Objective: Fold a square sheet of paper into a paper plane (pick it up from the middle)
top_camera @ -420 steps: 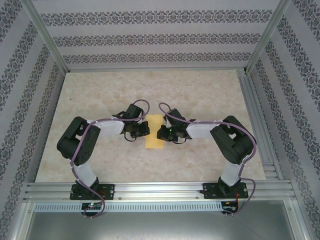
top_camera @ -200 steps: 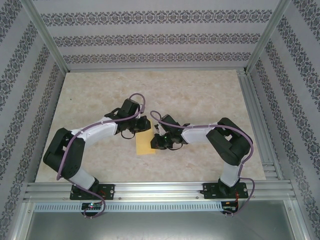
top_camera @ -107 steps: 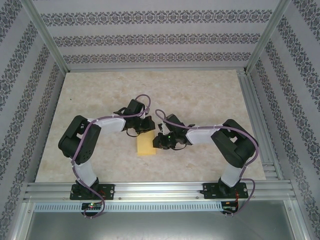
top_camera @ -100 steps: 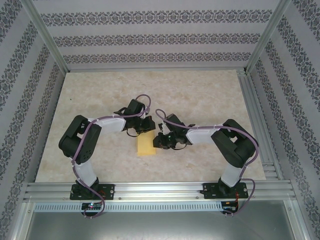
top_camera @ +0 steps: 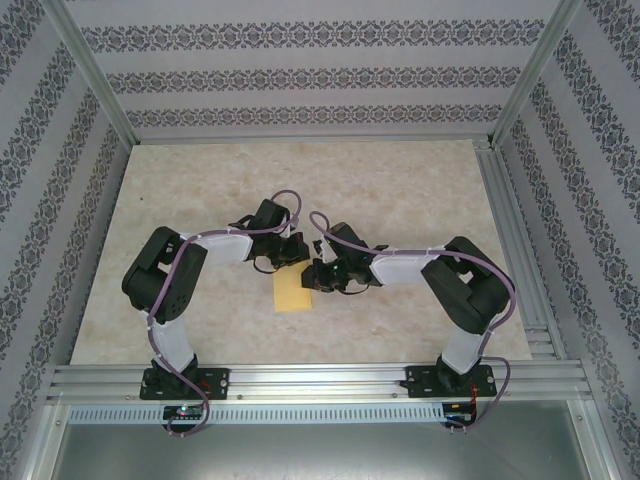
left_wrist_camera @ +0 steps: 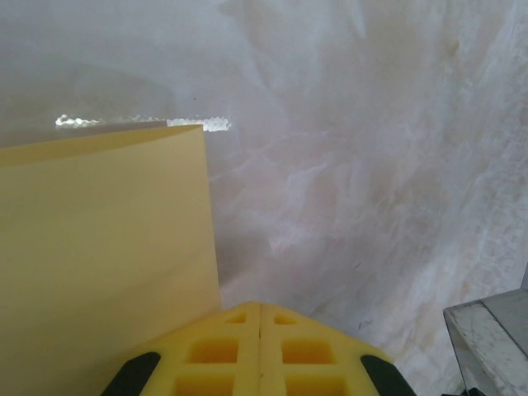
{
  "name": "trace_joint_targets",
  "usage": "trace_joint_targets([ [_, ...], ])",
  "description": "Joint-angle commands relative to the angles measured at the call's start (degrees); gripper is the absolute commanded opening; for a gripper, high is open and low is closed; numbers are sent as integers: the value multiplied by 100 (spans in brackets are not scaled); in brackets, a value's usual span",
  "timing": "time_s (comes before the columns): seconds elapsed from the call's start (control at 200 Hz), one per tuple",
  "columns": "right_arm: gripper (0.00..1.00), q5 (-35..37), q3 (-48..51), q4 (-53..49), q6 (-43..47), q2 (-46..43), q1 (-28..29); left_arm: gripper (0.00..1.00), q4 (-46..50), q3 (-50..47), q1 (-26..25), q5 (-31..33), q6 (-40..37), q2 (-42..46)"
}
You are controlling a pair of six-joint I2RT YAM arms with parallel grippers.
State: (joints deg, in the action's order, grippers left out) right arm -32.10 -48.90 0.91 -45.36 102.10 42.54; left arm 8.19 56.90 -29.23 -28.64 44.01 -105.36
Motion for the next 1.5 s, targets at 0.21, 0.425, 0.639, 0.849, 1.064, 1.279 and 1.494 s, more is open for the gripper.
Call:
trace_joint_targets([
  [0.21,14,9,-120,11,-73,431,74,3,-186,-120,162,-10,-154,-40],
  [0.425,14,54,-30,-219,-13,567,77,4,-132,-5,258,-49,-323,-153],
  [0.639,14,15,103,-498,105,591,80,4,-36,262,319,-132,-457,-421],
  [0.849,14,11,261,-676,195,596,91,4,132,535,399,20,-580,-622],
  [1.064,14,-204,449,-473,221,284,87,4,266,702,482,87,-705,-807],
  [1.279,15,-226,403,-649,365,190,77,4,308,744,493,77,-733,-872],
  [1.494,16,30,-169,-561,118,-367,-152,3,235,572,495,1,-723,-872],
])
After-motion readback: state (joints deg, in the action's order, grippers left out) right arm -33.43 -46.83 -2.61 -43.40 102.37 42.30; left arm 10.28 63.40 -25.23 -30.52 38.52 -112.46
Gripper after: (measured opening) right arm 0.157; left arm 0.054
